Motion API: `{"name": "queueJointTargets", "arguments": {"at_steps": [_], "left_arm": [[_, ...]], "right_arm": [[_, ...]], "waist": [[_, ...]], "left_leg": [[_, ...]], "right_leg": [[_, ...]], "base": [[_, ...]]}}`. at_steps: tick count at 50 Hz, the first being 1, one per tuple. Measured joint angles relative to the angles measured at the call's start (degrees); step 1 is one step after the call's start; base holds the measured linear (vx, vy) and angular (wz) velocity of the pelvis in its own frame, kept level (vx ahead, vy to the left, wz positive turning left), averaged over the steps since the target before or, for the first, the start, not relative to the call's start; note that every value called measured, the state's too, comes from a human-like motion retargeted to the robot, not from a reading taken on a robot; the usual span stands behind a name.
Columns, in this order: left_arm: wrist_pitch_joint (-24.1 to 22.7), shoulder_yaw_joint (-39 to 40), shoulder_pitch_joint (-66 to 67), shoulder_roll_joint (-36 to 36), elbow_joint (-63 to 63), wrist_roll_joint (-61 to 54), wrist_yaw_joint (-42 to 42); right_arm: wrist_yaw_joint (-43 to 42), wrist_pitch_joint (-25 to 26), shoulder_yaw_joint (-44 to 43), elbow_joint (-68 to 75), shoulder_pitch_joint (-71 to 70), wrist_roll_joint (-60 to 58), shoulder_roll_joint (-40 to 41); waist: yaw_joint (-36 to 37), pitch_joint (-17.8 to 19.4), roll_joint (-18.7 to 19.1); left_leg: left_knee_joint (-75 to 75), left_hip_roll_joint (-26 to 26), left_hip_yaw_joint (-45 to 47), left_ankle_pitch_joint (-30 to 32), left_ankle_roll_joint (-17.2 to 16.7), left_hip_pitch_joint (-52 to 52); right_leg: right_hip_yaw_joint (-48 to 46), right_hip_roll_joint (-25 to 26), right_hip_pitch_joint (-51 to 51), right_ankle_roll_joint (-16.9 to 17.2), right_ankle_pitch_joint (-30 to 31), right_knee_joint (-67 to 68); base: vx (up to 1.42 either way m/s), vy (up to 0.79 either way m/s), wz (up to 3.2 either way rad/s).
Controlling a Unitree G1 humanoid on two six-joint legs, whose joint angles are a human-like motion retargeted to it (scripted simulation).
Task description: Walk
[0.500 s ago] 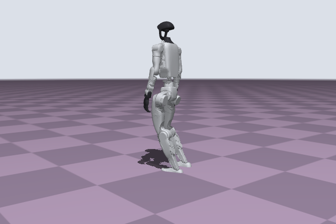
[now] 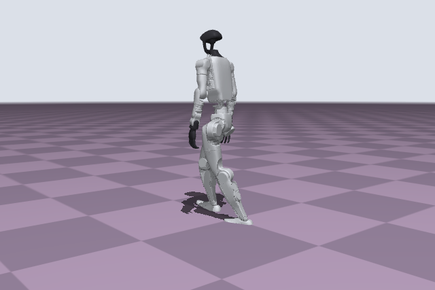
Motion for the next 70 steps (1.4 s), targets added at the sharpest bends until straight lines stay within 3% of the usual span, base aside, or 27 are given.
{"name": "queueJointTargets", "arguments": {"at_steps": [2, 6, 14, 18, 24, 27, 32, 37, 41, 48, 50, 56, 60, 65, 70], "left_arm": [[-0.2, 0.2, -0.5, 0.4, -0.4, 0.1, -0.3], [-0.5, 0.1, 0.2, 0.7, -0.8, 0.3, -0.2], [-0.4, 0.4, 1.3, 1.2, -0.5, -0.7, -0.5], [-0.1, 0.3, 2.2, 1.0, 0.2, -2.0, -0.4], [-0.2, -0.2, 1.9, 0.6, 0.0, -3.2, -0.8], [-0.3, -0.4, 1.3, 0.7, -1.3, -3.1, -0.9], [-0.5, 0.0, 0.1, 1.3, -3.8, -2.9, -1.4], [-0.9, 1.3, 0.1, 1.4, -5.4, -2.8, -1.4], [-1.2, 2.2, 0.8, 1.3, -5.3, -3.1, -1.2], [-1.0, 3.3, 3.3, 0.7, -3.8, -3.9, -1.4], [-0.8, 3.7, 3.4, 0.6, -3.4, -4.0, -1.9], [-0.1, 3.8, 5.0, 0.1, -2.1, -4.0, -2.1], [0.2, 3.8, 6.1, -0.4, -1.2, -4.3, -1.8], [0.6, 3.9, 5.2, -0.1, -0.6, -6.0, -1.7], [0.5, 3.0, 4.7, 0.5, -1.7, -7.1, -1.6]], "right_arm": [[0.2, 0.1, -0.8, 0.2, -0.4, 0.3, -0.2], [0.0, 0.0, -1.5, 0.1, 0.6, 0.6, -0.3], [-0.4, -0.2, -2.4, 0.1, 1.5, 1.8, -0.9], [-0.9, -0.3, -1.9, -0.3, 2.1, 2.4, -1.2], [-1.1, -0.4, -0.9, -2.2, 2.3, 3.3, -2.4], [-1.2, -0.5, -0.8, -3.1, 2.3, 3.2, -2.9], [-1.2, -0.4, -1.2, -3.6, 1.9, 2.4, -3.6], [-0.8, -0.4, -1.7, -3.4, 1.5, 0.9, -3.8], [-0.5, -0.8, -1.8, -3.1, 1.4, -0.1, -3.7], [-0.4, -1.5, -1.3, -3.4, 2.2, -1.8, -3.5], [-0.1, -1.4, -1.4, -3.6, 1.9, -2.3, -3.8], [0.0, -1.3, -1.2, -3.5, 2.9, -3.0, -3.7], [-0.4, -1.1, -1.2, -2.8, 4.1, -2.9, -3.2], [-0.2, -0.4, -1.9, -1.2, 4.0, -2.1, -2.5], [0.6, 0.0, -1.8, -0.3, 4.3, -1.6, -1.8]], "waist": [[0.7, -0.6, 2.4], [1.2, -0.8, 2.1], [1.4, -1.1, 4.4], [1.4, -1.0, 7.1], [2.0, -0.8, 12.8], [3.0, -1.1, 13.9], [5.8, -1.2, 13.7], [9.1, -0.6, 12.7], [10.8, 0.0, 11.6], [10.9, -0.3, 9.9], [10.3, -1.2, 8.6], [9.8, -2.5, 8.0], [9.2, -3.5, 6.5], [9.7, -4.2, 2.3], [8.5, -5.0, -2.6]], "left_leg": [[-1.1, 2.9, -0.3, -0.5, -0.5, 0.3], [3.6, 2.9, -0.6, -3.5, -1.0, 0.6], [18.1, 7.0, -2.4, -7.7, -3.7, 1.7], [29.5, 10.3, -4.1, -4.7, -7.1, 1.0], [51.5, 19.1, -3.5, 6.7, -12.2, -5.9], [60.7, 22.6, -2.1, 8.9, -11.1, -11.6], [68.0, 24.9, -0.2, 3.0, -6.6, -21.7], [63.4, 23.7, 1.4, -3.9, -4.0, -30.3], [52.4, 21.2, 2.9, -5.3, -3.9, -34.7], [29.2, 15.7, 4.2, -0.4, -6.6, -39.3], [17.2, 13.0, 5.1, 3.7, -7.0, -37.8], [13.3, 11.7, 6.4, 5.4, -6.9, -40.0], [18.4, 10.1, 7.5, 7.4, -5.7, -41.2], [21.9, 5.9, 9.7, 9.9, -3.0, -38.6], [22.0, -1.4, 10.0, 8.8, 0.8, -34.6]], "right_leg": [[-2.2, 2.5, 0.8, 0.1, 2.8, -8.8], [-2.1, 2.7, -0.7, 0.9, 4.0, -11.1], [-3.9, 6.4, 0.7, -1.1, 9.0, -4.2], [-5.1, 10.7, 2.9, -3.9, 8.7, -0.1], [-7.6, 18.8, 8.8, -8.6, 6.8, -2.3], [-7.7, 21.1, 11.9, -9.6, 5.6, -4.7], [-6.3, 22.5, 18.5, -9.3, 4.1, -10.3], [-3.5, 22.5, 25.9, -8.4, 2.4, -15.9], [-1.0, 21.4, 31.5, -7.9, 0.8, -19.7], [1.3, 19.2, 38.0, -7.2, -2.4, -23.1], [1.6, 17.2, 39.4, -6.9, -2.8, -25.3], [2.3, 16.3, 40.4, -7.0, -7.9, -19.4], [3.0, 14.5, 40.4, -6.6, -10.8, -13.0], [6.5, 10.5, 41.3, -3.4, -10.6, -4.5], [9.9, 6.3, 39.5, 3.4, -2.0, 9.1]], "base": [[0.34, -0.09, -0.05], [0.33, -0.12, 0.05], [0.41, -0.14, 0.02], [0.42, -0.15, -0.14], [0.39, -0.14, -0.13], [0.37, -0.13, -0.08], [0.37, -0.12, -0.12], [0.39, -0.09, -0.26], [0.41, -0.04, -0.26], [0.39, 0.04, -0.07], [0.37, 0.09, 0.12], [0.37, 0.1, 0.01], [0.4, 0.1, 0.03], [0.45, 0.12, 0.01], [0.4, 0.14, 0.38]]}}
